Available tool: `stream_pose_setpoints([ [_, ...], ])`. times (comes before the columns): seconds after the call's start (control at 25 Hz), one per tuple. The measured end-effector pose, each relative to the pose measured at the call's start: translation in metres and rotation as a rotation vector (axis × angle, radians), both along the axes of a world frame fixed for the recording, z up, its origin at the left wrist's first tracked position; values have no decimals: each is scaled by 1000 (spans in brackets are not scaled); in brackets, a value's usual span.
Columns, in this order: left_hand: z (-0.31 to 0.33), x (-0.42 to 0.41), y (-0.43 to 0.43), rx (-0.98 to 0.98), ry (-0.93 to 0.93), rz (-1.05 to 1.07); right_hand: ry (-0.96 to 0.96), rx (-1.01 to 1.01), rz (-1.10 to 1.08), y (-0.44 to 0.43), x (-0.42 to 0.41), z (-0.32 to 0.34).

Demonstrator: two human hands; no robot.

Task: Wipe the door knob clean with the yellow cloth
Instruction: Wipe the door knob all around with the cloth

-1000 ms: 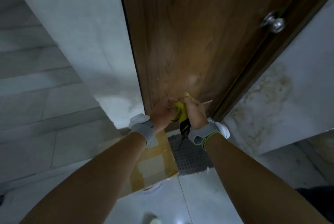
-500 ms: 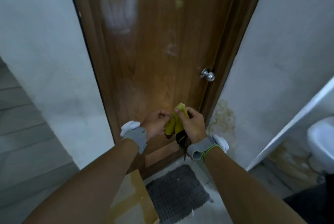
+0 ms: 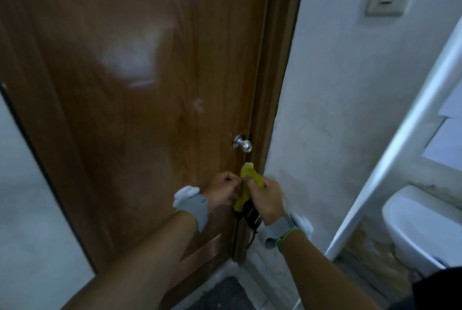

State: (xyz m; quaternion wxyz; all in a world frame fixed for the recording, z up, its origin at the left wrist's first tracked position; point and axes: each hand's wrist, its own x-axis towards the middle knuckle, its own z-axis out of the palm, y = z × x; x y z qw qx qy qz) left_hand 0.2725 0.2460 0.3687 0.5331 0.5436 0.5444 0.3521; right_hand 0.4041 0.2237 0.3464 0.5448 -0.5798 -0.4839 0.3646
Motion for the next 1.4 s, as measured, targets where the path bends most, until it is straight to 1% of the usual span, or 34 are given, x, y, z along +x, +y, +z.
stream_pose_setpoints([
  [0.12,-6,33,33,-36,9,7,-30,-7,-24,34,27,-7],
  [0.28,-15,57,71,-61,59,23,-56,-12,7,74,47,-23],
  [0.44,-25,64,101,-87,91,47,-108,-51,59,112,56,-39],
  [0.56,-34,69,139,-107,112,43,-141,-58,12,151,59,-49],
  [0.84,-45,67,191,-63,159,-5,-168,-33,-36,204,54,-53],
  [1.0,-55,67,215,22,153,61,-158,43,-76,226,55,-61],
  [1.12,-66,63,230,109,212,121,-147,60,-81,238,60,-66],
  [1.24,-71,61,234,159,262,135,-222,97,-85,241,66,-66],
  [1.4,-79,67,242,157,237,95,-359,108,-43,249,71,-74],
])
